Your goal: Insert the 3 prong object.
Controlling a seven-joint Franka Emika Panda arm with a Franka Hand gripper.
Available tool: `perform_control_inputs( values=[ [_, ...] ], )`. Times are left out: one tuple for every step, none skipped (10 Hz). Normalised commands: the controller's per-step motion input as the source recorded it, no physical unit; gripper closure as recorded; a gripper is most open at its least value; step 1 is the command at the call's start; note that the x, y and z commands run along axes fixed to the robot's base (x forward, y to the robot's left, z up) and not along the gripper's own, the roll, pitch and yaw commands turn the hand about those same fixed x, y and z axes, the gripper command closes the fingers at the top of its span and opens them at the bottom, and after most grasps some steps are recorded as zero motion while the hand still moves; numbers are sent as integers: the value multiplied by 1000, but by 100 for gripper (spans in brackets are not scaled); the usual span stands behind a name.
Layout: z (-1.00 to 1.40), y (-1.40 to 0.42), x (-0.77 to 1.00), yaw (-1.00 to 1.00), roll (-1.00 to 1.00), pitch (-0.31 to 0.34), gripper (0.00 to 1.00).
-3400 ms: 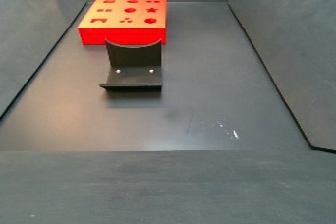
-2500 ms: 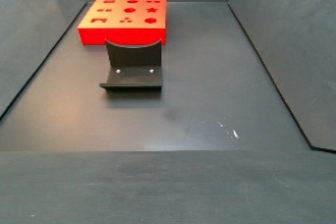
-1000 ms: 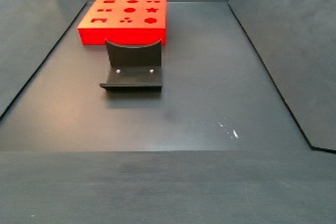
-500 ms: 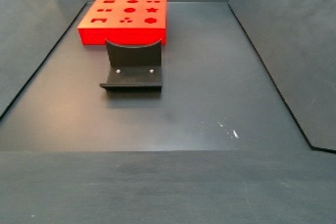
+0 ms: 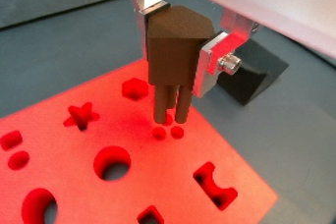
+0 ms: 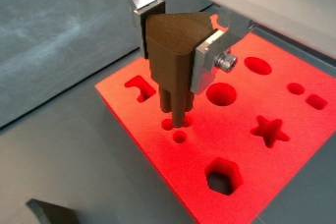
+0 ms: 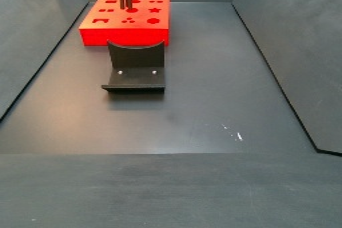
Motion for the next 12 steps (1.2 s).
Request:
perform_control_inputs(
  values=[
    [-194,0,654,0,-177,436,100],
    [-226,-6,117,-129,-9,240,100],
    [-66,0,17,0,0,14,100],
    [-251,3,37,23,0,59,100],
    [-214,31,37,66,-7,110,100],
    [106,0,140,160,53,101,100],
    [551,0,294,531,334,194,100],
    [531,54,320,689,293,201,100],
    [349,0,334,700,196,159,100],
    [-46,0,306,720,53,73,100],
    [-26,0,0,37,-9,0,100],
    [0,0,0,0,9,0,100]
  ],
)
